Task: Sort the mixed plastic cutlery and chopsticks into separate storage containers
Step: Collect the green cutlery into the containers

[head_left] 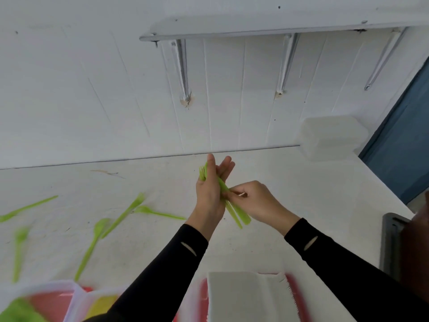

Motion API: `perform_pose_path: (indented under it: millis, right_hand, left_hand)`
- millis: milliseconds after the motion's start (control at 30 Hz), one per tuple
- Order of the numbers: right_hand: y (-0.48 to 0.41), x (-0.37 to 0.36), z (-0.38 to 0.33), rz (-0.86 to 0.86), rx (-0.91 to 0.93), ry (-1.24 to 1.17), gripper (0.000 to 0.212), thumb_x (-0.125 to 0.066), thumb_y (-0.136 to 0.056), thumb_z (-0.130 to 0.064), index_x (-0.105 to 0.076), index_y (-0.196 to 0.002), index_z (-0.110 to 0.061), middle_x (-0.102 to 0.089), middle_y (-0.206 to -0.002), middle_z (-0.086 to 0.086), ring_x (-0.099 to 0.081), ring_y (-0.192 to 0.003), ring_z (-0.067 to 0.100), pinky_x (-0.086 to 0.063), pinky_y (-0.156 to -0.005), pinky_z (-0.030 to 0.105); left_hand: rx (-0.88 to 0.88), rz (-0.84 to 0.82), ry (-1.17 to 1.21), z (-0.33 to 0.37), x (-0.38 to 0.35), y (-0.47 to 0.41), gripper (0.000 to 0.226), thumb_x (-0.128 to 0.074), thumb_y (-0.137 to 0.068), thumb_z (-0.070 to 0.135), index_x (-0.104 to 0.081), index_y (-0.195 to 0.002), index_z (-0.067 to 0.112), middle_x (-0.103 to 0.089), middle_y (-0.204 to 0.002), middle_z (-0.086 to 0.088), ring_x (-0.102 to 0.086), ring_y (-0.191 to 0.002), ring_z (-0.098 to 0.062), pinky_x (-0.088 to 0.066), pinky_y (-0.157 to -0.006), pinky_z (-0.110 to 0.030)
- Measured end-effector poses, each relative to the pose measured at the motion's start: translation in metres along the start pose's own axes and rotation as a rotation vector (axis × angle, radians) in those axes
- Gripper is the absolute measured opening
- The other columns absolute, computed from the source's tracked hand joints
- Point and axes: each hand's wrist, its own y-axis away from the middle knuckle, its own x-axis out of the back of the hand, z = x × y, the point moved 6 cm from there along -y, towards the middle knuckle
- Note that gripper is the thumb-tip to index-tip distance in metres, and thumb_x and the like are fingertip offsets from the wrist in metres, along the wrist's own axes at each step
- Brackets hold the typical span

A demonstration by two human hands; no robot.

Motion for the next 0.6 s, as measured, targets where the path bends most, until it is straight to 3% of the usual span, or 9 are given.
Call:
perform_pose_path:
  millis: [100,200,300,367,467,533,600]
  right_hand:
    - [-0.007,-0.036,-0.020,-0.143,-0.006,0.005,0.039,-0.069,-0.088,-0.036,-0.066,-0.074,0.000,-0.063,-0.068,0.017,-0.054,-0.060,0.013,-0.040,-0.065,0.028]
    - [-0.012,-0.070,-0.049,-0.221,0.016,0.011,0.031,-0.069,-0.087,-0.028,-0.068,-0.073,-0.001,-0.061,-0.063,0.005,-0.051,-0.056,0.010,-0.037,-0.059,0.023]
    - [-0.017,-0.109,-0.077,-0.298,0.044,0.063,0.035,-0.069,-0.088,-0.027,-0.066,-0.076,0.005,-0.064,-0.068,0.006,-0.050,-0.055,0.009,-0.034,-0.053,0.022]
    - [-0.024,-0.135,-0.093,-0.313,0.082,0.055,0.044,-0.068,-0.088,-0.035,-0.063,-0.077,0.008,-0.062,-0.069,0.009,-0.051,-0.057,0.010,-0.035,-0.055,0.023]
    - [-0.036,-0.166,-0.103,-0.360,0.083,0.024,0.061,-0.058,-0.085,-0.063,-0.069,-0.084,-0.003,-0.072,-0.086,0.007,-0.065,-0.076,0.020,-0.045,-0.070,0.030]
    - [-0.049,-0.180,-0.095,-0.322,0.061,0.082,0.044,-0.055,-0.093,-0.054,-0.070,-0.089,-0.012,-0.070,-0.092,-0.007,-0.065,-0.086,0.014,-0.048,-0.076,0.025]
    - [-0.065,-0.189,-0.082,-0.219,0.052,0.229,0.029,-0.053,-0.098,-0.038,-0.069,-0.098,-0.014,-0.068,-0.102,-0.006,-0.063,-0.097,0.016,-0.051,-0.082,0.028]
  left_hand:
    - [-0.056,0.030,-0.165,0.025,0.030,0.013,0.034,-0.065,-0.089,0.049,-0.054,-0.091,0.017,-0.075,-0.090,0.000,-0.071,-0.099,-0.009,-0.050,-0.092,-0.046]
    - [-0.105,0.030,-0.347,0.060,0.062,0.025,0.033,-0.069,-0.087,0.044,-0.060,-0.097,0.014,-0.075,-0.089,-0.002,-0.070,-0.099,-0.007,-0.058,-0.077,-0.041]
    - [-0.026,-0.067,-0.425,0.093,0.091,0.033,0.032,-0.070,-0.088,0.037,-0.066,-0.108,0.013,-0.075,-0.101,-0.007,-0.070,-0.102,-0.011,-0.057,-0.064,-0.034]
    - [-0.005,-0.089,-0.427,0.114,0.112,0.036,0.027,-0.065,-0.092,0.034,-0.065,-0.098,0.008,-0.075,-0.101,-0.010,-0.071,-0.099,-0.018,-0.058,-0.064,-0.032]
    - [-0.176,-0.026,-0.377,0.162,0.146,0.033,0.028,-0.060,-0.094,0.035,-0.063,-0.088,0.008,-0.074,-0.089,-0.009,-0.071,-0.081,-0.020,-0.057,-0.069,-0.029]
    - [-0.292,0.054,-0.512,0.199,0.174,0.030,0.028,-0.060,-0.094,0.038,-0.065,-0.088,0.012,-0.068,-0.075,0.001,-0.057,-0.057,-0.013,-0.048,-0.056,-0.022]
    - [-0.313,0.120,-0.780,0.226,0.206,0.022,0.025,-0.062,-0.095,0.038,-0.069,-0.087,0.015,-0.061,-0.065,0.007,-0.045,-0.052,-0.007,-0.036,-0.050,-0.018]
